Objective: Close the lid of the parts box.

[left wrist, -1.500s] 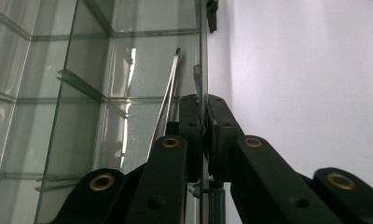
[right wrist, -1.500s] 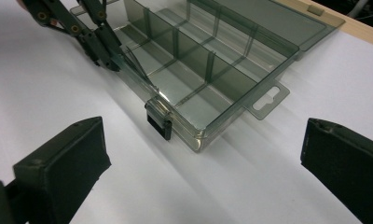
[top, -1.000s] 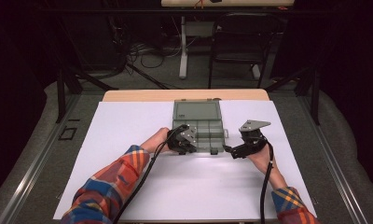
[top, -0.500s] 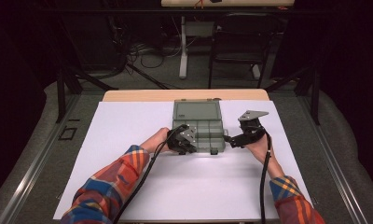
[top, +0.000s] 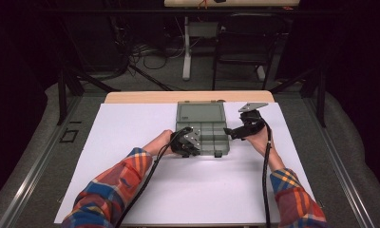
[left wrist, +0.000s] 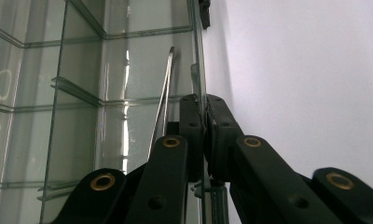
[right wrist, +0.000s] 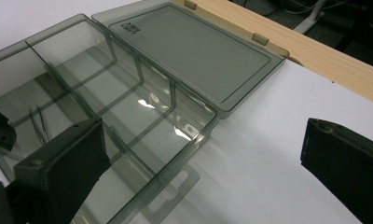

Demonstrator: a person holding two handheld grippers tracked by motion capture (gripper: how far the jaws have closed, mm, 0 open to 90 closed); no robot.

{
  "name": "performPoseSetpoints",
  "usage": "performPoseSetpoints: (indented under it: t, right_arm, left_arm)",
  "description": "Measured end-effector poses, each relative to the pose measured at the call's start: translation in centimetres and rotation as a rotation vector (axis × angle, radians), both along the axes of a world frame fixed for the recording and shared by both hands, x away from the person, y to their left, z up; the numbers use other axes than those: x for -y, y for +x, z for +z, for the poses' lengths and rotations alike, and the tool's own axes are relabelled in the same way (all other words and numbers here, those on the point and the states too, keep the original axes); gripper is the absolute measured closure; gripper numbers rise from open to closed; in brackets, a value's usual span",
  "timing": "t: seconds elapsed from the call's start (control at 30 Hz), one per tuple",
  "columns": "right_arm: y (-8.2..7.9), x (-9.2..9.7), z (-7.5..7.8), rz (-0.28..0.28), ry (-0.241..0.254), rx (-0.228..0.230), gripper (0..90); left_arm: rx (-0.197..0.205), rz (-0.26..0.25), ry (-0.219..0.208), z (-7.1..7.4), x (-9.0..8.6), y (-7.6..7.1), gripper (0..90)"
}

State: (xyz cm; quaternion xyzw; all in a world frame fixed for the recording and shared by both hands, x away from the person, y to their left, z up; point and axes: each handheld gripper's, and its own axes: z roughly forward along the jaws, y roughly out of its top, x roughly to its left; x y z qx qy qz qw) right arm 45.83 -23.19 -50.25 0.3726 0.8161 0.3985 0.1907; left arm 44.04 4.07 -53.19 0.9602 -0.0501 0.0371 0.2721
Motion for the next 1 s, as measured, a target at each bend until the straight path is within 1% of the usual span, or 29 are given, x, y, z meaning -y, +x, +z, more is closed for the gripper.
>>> performPoseSetpoints:
  t: [0.13,0.2,0.23,0.3,0.33,0.37,0.43,0.47,0.5,0.53,0.63,0.67,0.73,0.8,0.83,0.9,0.97,1.0]
  right_arm:
    - [1.0,0.1,0.0,-0.006,0.007,-0.015,0.0]
    - [1.5,0.1,-0.3,-0.013,-0.006,-0.016,0.2]
    - [1.6,0.1,-0.3,-0.012,-0.013,-0.027,1.0]
    - [2.1,0.3,-0.4,-0.021,-0.006,-0.033,5.0]
    - [2.2,0.4,-0.4,-0.026,0.010,-0.031,8.0]
    - [2.4,0.6,-0.3,-0.030,0.022,-0.038,11.2]
    - [2.8,0.6,-0.3,-0.042,0.020,-0.030,16.3]
    - [2.9,0.6,-0.3,-0.039,0.014,-0.027,19.5]
    - [3.1,0.5,-0.3,-0.041,0.009,-0.037,24.0]
    - [3.3,0.5,-0.4,-0.045,0.005,-0.037,29.6]
    - [4.0,0.6,-0.3,-0.061,0.008,-0.044,47.7]
    - [4.2,0.6,-0.3,-0.068,0.000,-0.035,55.0]
    - [4.6,0.6,-0.4,-0.062,-0.015,-0.043,67.6]
    - [4.8,0.5,-0.6,-0.062,-0.034,-0.038,78.0]
    - [5.0,0.4,-0.8,-0.061,-0.037,-0.037,81.4]
    - [5.3,0.2,-1.0,-0.059,-0.059,-0.041,86.8]
    - [5.6,0.1,-1.4,-0.068,-0.080,-0.049,90.0]
    - [5.8,0.1,-1.7,-0.065,-0.087,-0.056,90.0]
  left_arm:
    - [0.005,-0.003,-0.004,0.0,0.0,0.0,86.6]
    - [0.004,-0.004,-0.006,0.0,0.0,0.0,86.6]
    - [0.005,-0.004,-0.005,0.0,0.0,0.0,86.6]
    - [0.005,-0.006,-0.004,0.0,0.0,0.0,86.6]
    - [0.005,-0.006,-0.005,0.0,0.0,0.0,86.6]
    - [0.005,-0.006,-0.006,-0.1,0.0,0.0,86.6]
    - [0.004,-0.007,-0.006,-0.1,0.0,0.0,86.6]
    - [0.006,-0.009,-0.004,0.0,0.0,0.0,86.6]
    - [0.006,-0.010,-0.004,0.0,0.0,0.0,86.6]
    - [0.005,-0.011,-0.006,-0.1,0.0,0.1,86.6]
    - [0.000,-0.011,-0.009,-0.1,-0.1,0.1,86.6]
    - [-0.003,-0.009,-0.011,-0.1,-0.1,0.1,86.6]
    - [-0.005,-0.009,-0.015,-0.1,-0.1,0.1,86.6]
    - [-0.004,-0.011,-0.014,-0.1,-0.1,0.1,86.6]
    - [-0.001,-0.013,-0.011,-0.1,-0.1,0.1,86.6]
    - [0.000,-0.014,-0.010,-0.1,-0.1,0.1,86.6]
    - [0.003,-0.015,-0.007,-0.1,-0.1,0.1,86.6]
    - [0.005,-0.016,-0.005,-0.1,0.0,0.1,86.6]
